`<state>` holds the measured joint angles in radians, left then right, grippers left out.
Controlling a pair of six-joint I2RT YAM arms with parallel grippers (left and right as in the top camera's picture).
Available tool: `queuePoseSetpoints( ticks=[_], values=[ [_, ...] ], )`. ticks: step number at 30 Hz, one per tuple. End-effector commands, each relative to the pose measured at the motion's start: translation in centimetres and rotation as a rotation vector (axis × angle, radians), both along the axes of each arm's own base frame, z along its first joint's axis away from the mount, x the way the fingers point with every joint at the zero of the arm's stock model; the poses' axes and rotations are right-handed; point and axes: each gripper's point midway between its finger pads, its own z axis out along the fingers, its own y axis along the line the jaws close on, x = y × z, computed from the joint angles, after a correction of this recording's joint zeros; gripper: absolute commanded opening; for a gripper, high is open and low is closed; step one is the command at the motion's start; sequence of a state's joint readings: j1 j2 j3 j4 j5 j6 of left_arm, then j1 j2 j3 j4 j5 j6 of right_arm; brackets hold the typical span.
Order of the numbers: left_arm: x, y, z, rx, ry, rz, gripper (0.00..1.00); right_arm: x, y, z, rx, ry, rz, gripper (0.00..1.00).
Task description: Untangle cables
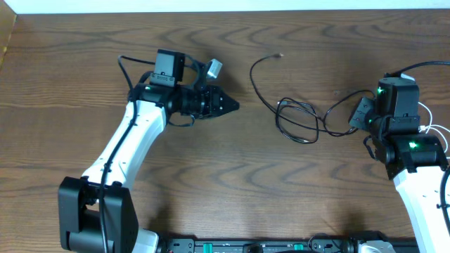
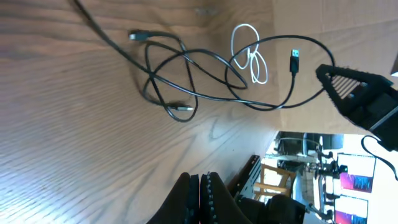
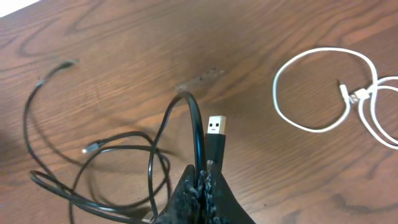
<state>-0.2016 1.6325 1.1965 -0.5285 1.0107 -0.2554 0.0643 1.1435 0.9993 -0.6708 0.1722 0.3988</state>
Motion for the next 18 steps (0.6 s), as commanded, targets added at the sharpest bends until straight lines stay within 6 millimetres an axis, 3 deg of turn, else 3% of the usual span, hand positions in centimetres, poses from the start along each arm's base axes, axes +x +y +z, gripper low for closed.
queuePoseSetpoints(
  ticks=[1,4,7,12,18],
  values=[
    [0.2,0.4,-0.3,0.009,-0.020,-0.006,0.08,0.9,6.8,2.1,0.169,-0.085,0.397,0.01],
    [0.0,0.0,-0.3,0.008,-0.020,-0.019,0.08,0.0,13.1,5.6,0.343,-0.229,0.780,0.01],
    [-0.5,-0.7,-0.3,0.008,-0.021,-0.041,0.08,-0.9,15.4,7.9,0.439,-0.306,0.934,0.01],
    [-1.3,-1.9,-0.2,0.009,-0.042,-0.091,0.13,0.2,14.1,6.7,0.402,-0.269,0.826,0.01],
    [-2.0,-3.0,-0.2,0.011,-0.067,-0.135,0.15,-0.2,14.4,6.7,0.419,-0.260,0.842,0.01]
  ],
)
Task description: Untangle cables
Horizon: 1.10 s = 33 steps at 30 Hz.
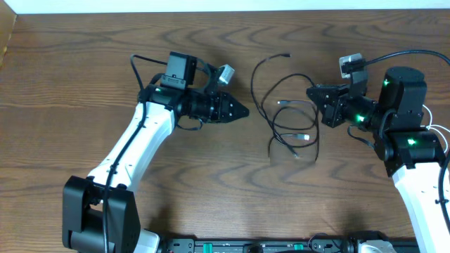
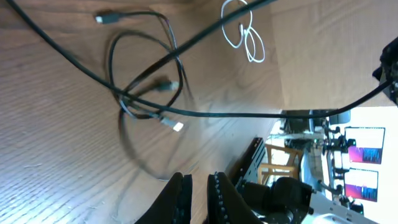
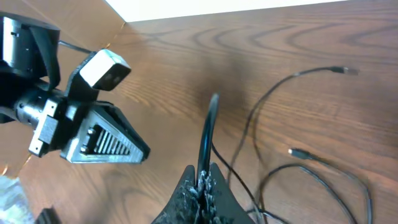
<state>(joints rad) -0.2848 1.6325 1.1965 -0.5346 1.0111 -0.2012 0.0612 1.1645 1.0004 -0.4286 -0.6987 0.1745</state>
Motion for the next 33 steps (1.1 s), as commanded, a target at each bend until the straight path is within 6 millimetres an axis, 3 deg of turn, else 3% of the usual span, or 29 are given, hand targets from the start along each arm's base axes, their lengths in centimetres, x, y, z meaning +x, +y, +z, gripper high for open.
queuePoseSetpoints(
  ticks=[1,5,7,13,15,17,20,24,28,30,33],
  values=[
    [-0.1,-0.3,-0.2,0.005,-0.026,-0.025,0.15,-0.1,0.3,0.7,0.010,-0.019,0.027,0.01],
    [0.0,-0.2,-0.4,0.019,-0.026,-0.018,0.15,0.3,0.1,1.0,0.001,-0.045,0.012,0.01],
    [0.1,0.0,-0.7,0.034,-0.023,-0.010,0.15,0.7,0.5,2.3,0.023,-0.106,0.031,0.01],
    [-0.2,1.1,-2.3,0.132,0.018,0.029,0.15,2.8,0.8,11.2,0.157,-0.450,0.012,0.01],
    [-0.3,1.8,-3.1,0.187,0.035,0.050,0.15,3.6,-0.3,14.1,0.174,-0.570,-0.070,0.01],
    [-0.3,2.9,-4.3,0.272,0.049,0.082,0.16,4.7,-2.0,15.5,0.164,-0.632,-0.187,0.01],
    [-0.4,5.0,-6.1,0.419,0.068,0.131,0.20,6.7,-5.9,14.9,0.130,-0.593,-0.451,0.01],
    [-0.9,7.1,-7.4,0.550,0.090,0.163,0.21,7.9,-10.9,10.4,-0.032,-0.443,-0.726,0.01],
    [-1.3,7.6,-7.7,0.579,0.107,0.164,0.21,7.7,-16.1,7.1,-0.249,-0.362,-0.876,0.01],
    [-1.4,7.6,-7.7,0.579,0.110,0.164,0.21,7.1,-19.4,6.6,-0.306,-0.329,-0.962,0.01],
    [-1.4,7.6,-7.7,0.579,0.111,0.163,0.21,5.9,-24.6,7.9,-0.330,-0.321,-1.092,0.01]
  ],
)
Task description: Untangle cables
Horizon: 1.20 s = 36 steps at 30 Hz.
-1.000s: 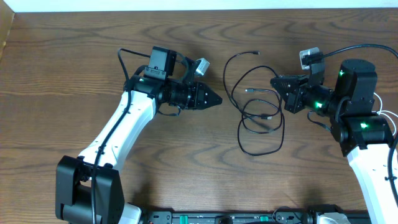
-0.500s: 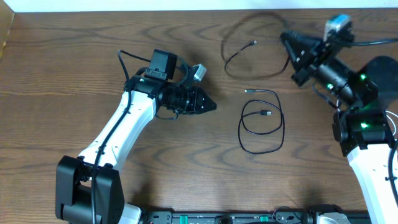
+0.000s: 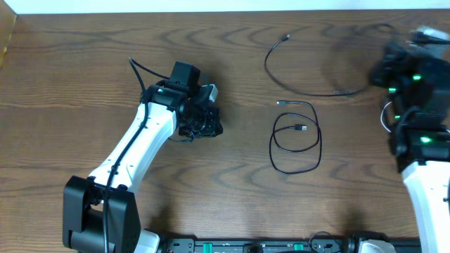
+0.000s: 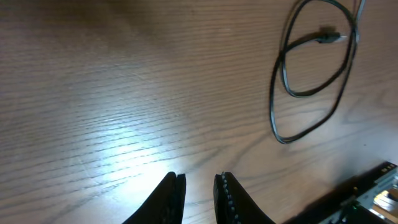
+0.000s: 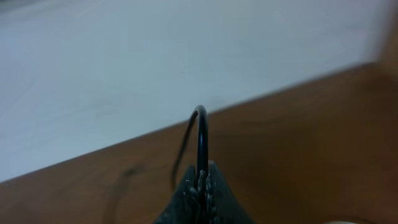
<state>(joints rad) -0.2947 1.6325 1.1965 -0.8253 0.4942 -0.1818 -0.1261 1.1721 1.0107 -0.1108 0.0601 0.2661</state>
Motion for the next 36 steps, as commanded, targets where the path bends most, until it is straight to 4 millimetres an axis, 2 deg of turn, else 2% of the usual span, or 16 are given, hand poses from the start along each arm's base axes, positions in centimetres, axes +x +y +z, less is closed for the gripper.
queuePoseSetpoints(
  ticks=[1,4,8,10,13,16,19,24,27,32,36],
  values=[
    [0.2,0.5,-0.4,0.034,-0.006,-0.004,0.21,-1.8,-7.3,3.8,-0.078,-0.055,-0.235,0.01],
    [0.2,0.5,-0.4,0.034,-0.006,-0.004,0.21,-3.7,-11.6,7.0,-0.094,-0.111,-0.351,0.01],
    [0.2,0.5,-0.4,0.034,-0.006,-0.004,0.21,-6.3,-15.3,10.2,-0.111,-0.145,-0.464,0.01],
    [0.2,0.5,-0.4,0.034,-0.006,-0.004,0.21,-7.4,-16.5,11.0,-0.117,-0.151,-0.507,0.01],
    [0.2,0.5,-0.4,0.034,-0.006,-0.004,0.21,-7.9,-17.2,10.7,-0.116,-0.133,-0.531,0.01],
    [0.2,0.5,-0.4,0.033,-0.006,-0.004,0.21,-7.3,-17.4,8.5,-0.129,-0.045,-0.516,0.01],
    [0.1,0.5,-0.4,0.034,-0.005,-0.004,0.21,-6.3,-17.6,4.6,-0.104,0.092,-0.486,0.01],
    [0.0,0.5,-0.4,0.036,0.002,-0.004,0.21,-4.2,-16.8,-3.3,-0.033,0.331,-0.354,0.01],
    [-0.1,0.6,-0.5,0.037,0.006,-0.004,0.21,-3.2,-15.9,-6.8,0.038,0.413,-0.276,0.01],
    [-0.2,0.6,-0.5,0.038,0.009,-0.005,0.21,-1.2,-13.9,-10.3,0.186,0.432,-0.087,0.01],
    [-0.2,0.6,-0.5,0.038,0.011,-0.005,0.21,0.0,-12.7,-10.5,0.284,0.372,0.055,0.01]
  ],
)
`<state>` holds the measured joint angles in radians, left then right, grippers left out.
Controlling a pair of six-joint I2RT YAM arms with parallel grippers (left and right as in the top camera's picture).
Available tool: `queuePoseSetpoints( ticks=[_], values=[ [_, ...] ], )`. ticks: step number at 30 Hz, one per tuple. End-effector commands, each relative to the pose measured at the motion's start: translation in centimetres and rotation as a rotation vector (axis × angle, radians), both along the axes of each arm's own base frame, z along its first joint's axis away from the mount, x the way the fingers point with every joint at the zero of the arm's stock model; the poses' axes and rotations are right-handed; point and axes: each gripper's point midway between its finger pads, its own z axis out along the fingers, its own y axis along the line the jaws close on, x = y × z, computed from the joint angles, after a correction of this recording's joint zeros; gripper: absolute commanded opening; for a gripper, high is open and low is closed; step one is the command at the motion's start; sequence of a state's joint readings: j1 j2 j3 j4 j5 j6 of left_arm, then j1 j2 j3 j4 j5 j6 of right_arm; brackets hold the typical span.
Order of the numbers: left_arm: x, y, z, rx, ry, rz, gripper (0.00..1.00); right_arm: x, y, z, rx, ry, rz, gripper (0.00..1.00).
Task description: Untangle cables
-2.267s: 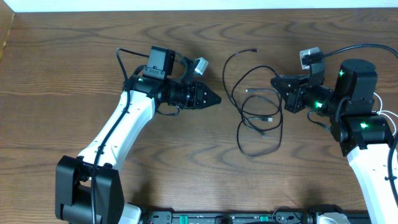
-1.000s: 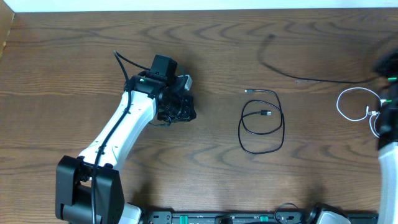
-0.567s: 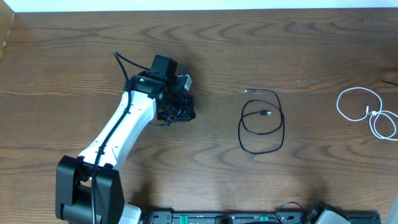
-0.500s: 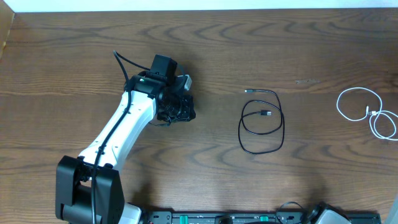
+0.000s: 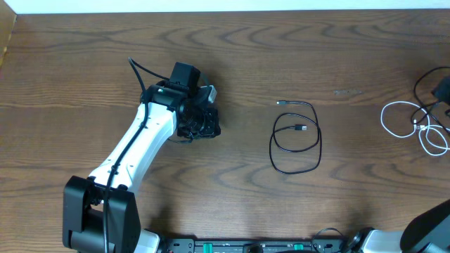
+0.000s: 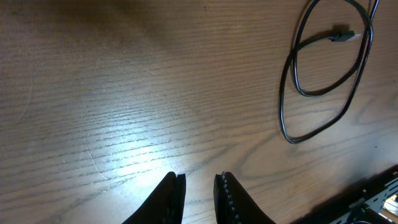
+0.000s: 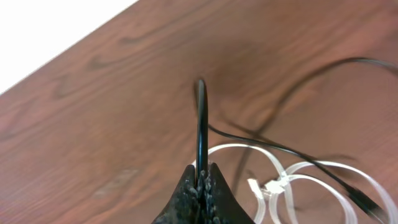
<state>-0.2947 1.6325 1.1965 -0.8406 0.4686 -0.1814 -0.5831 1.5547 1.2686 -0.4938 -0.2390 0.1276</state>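
One black cable (image 5: 295, 137) lies in a loose coil at the table's middle, both plugs showing; the left wrist view has it at upper right (image 6: 323, 68). My right gripper (image 7: 202, 173) is shut on a second black cable (image 7: 201, 124), which arches up from the jaws and trails off right. That gripper sits at the table's far right edge (image 5: 443, 91), partly out of frame, above a white cable (image 7: 292, 180) looped there (image 5: 415, 126). My left gripper (image 6: 199, 183) points down at bare wood left of the coil, open by a narrow gap, nothing between its fingers.
The wooden table (image 5: 84, 63) runs wide on the left and back. My left arm (image 5: 140, 151) crosses the left half from the front edge. A pale wall borders the table's back edge.
My right gripper, still shut on its black cable, has gone from the back right to the far right edge, over the white cable. The held cable no longer trails across the back. Left arm barely shifted.
Two black cables lay tangled right of centre, my right gripper shut on one, my left gripper shut. Then the right gripper held its cable over the tangle and the left had opened slightly. Later that cable stretched to the back right, the other coiled alone; now it is beside the white cable.
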Motion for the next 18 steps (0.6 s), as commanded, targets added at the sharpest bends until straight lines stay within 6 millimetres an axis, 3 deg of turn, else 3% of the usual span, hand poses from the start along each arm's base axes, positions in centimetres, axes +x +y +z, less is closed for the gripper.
queuePoseSetpoints(
  ticks=[1,5,9,11,14,18],
  values=[
    [0.0,0.1,-0.2,0.010,0.004,-0.010,0.21,1.4,2.2,1.1,0.136,-0.119,0.162,0.01],
    [-0.1,0.1,-0.2,0.011,0.005,-0.010,0.21,2.2,3.1,3.2,0.209,-0.244,0.262,0.01],
    [-0.1,0.1,-0.2,0.010,0.004,-0.010,0.21,2.7,5.9,8.2,0.278,-0.468,0.508,0.01],
    [-0.1,0.1,-0.2,0.010,0.005,-0.009,0.21,2.8,6.4,10.1,0.300,-0.538,0.561,0.01],
    [-0.1,0.1,-0.2,0.011,0.008,-0.009,0.21,3.0,6.4,11.0,0.321,-0.567,0.555,0.01],
    [-0.3,0.2,-0.3,0.013,0.013,-0.010,0.21,3.3,4.9,9.8,0.310,-0.521,0.451,0.01]
  ],
)
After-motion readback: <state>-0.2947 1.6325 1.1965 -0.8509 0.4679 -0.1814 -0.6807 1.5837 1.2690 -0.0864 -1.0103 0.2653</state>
